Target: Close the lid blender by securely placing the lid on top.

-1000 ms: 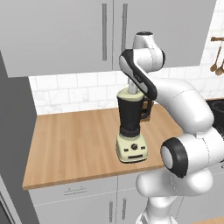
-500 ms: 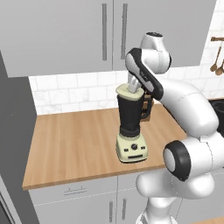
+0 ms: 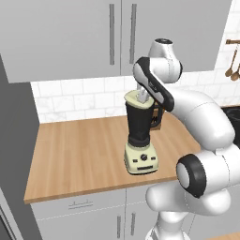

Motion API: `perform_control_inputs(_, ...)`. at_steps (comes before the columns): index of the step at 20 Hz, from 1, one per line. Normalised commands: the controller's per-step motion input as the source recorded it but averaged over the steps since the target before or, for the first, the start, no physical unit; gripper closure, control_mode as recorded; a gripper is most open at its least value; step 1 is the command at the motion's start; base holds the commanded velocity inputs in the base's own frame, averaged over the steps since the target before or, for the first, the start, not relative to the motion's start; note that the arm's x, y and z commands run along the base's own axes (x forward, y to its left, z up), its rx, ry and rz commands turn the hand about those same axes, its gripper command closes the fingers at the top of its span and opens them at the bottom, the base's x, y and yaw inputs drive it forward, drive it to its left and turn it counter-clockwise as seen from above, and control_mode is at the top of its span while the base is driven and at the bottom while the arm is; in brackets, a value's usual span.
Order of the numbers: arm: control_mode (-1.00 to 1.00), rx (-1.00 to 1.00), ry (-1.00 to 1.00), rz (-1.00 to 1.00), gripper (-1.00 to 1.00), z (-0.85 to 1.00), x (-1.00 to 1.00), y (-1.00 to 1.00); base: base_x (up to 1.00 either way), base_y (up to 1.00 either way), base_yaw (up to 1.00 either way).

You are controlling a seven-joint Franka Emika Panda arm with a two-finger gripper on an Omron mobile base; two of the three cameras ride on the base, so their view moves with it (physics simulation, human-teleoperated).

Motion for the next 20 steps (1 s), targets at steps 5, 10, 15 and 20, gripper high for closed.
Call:
perform_control_inputs(5, -1.0, -0.07, 0.0, 0.0, 1.0, 0.04, 0.0, 0.04, 0.0, 0.0, 0.0)
perform_control_inputs(10, -1.0, -0.07, 0.0, 0.0, 1.0, 0.11, 0.0, 0.02, 0.0, 0.0, 0.0)
perform_control_inputs(15, -1.0, -0.12, 0.0, 0.0, 1.0, -0.22, -0.01, 0.01, 0.0, 0.0, 0.0)
perform_control_inputs(20, -1.0, -0.04, 0.0, 0.0, 1.0, -0.29, -0.01, 0.0, 0.0, 0.0, 0.0)
